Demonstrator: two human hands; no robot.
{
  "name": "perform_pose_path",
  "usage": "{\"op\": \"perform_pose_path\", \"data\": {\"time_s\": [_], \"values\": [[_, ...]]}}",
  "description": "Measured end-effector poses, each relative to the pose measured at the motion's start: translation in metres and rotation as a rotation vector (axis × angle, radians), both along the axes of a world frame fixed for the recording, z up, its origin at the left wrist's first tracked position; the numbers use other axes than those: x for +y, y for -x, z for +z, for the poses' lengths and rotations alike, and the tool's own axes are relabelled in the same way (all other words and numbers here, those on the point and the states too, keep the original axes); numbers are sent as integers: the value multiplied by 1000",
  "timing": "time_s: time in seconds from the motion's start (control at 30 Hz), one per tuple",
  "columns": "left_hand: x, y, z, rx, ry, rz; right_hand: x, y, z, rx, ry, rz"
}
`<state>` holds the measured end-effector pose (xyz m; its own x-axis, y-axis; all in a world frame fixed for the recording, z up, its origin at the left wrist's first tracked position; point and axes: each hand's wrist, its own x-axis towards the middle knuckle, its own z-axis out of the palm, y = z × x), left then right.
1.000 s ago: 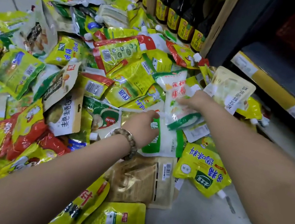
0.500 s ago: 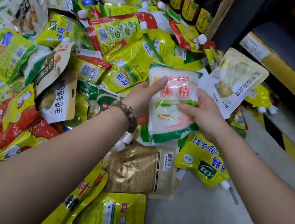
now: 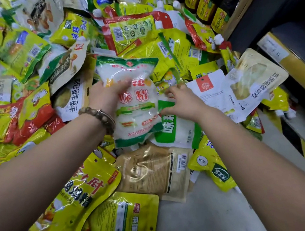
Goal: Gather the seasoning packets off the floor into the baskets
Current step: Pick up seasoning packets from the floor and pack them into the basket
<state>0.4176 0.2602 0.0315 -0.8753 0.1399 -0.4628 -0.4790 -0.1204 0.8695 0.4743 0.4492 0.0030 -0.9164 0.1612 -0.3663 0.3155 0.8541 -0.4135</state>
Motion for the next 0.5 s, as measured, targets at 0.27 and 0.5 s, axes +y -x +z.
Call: {"op": "perform_pose_path", "data": {"time_s": [0.27, 0.5], "values": [[-30, 4, 5, 28, 16, -27, -38, -4, -4, 128, -340, 246], [-37, 5, 4, 61, 34, -78, -46, -1, -9, 101, -391, 258]]}}
